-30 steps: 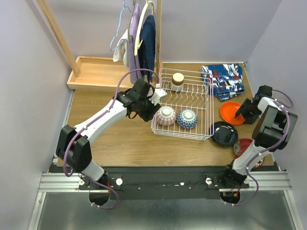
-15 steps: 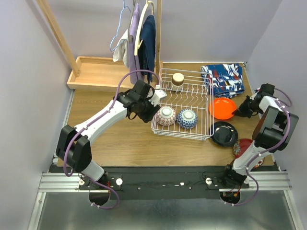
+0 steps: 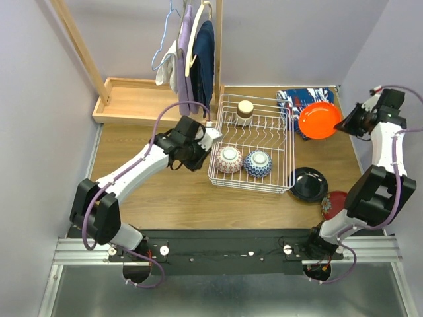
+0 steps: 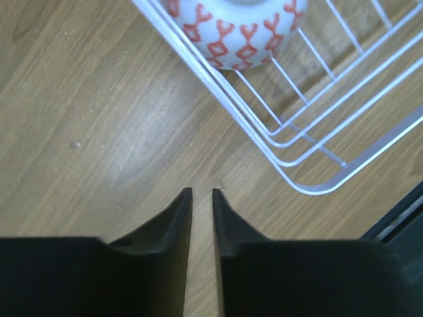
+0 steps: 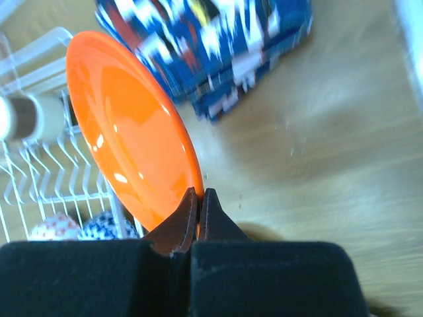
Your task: Load the mixed dishes into the dish rack
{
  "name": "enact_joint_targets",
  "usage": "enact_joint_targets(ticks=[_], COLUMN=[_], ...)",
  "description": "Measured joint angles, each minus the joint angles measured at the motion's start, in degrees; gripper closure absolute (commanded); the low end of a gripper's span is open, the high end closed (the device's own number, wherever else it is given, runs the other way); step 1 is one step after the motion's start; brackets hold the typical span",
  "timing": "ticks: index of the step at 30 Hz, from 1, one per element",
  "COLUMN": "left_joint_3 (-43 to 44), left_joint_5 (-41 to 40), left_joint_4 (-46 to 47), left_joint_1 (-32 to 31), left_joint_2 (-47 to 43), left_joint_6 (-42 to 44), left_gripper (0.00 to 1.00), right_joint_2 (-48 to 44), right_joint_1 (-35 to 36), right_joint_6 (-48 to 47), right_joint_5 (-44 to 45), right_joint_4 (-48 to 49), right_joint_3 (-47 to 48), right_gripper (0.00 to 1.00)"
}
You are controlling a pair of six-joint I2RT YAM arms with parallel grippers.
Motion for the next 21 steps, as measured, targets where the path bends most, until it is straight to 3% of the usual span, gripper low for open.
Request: enact_joint_targets(ticks=[5, 10, 16, 21], left_joint_3=[0.55, 0.98, 1.90, 4.07], left_joint_5=[0.66, 0.57, 0.55, 0.66], left_joint_4=[0.39, 1.51, 3.54, 3.56], left_joint_1=[2.95, 2.93, 2.25, -1.57], left_joint_2=[-2.82, -1.49, 5.95, 8.50], left_joint_6=[-0.79, 0.28, 0.02, -0.07], left_gripper=[1.00, 1.00, 1.00, 1.00], right_joint_2=[-3.39, -5.53, -7.21, -7.21], right_joint_1=[1.03, 7.41, 19.80, 23.12], right_joint_6=[-0.02, -0.72, -1.75, -2.12], right_joint_5=[4.55, 12.70, 22.93, 31.39], right_joint_4=[-0.50, -0.63, -0.68, -1.03], right_joint_3=[7.37, 13.51, 13.90, 13.90], right_gripper=[1.00, 1.00, 1.00, 1.00])
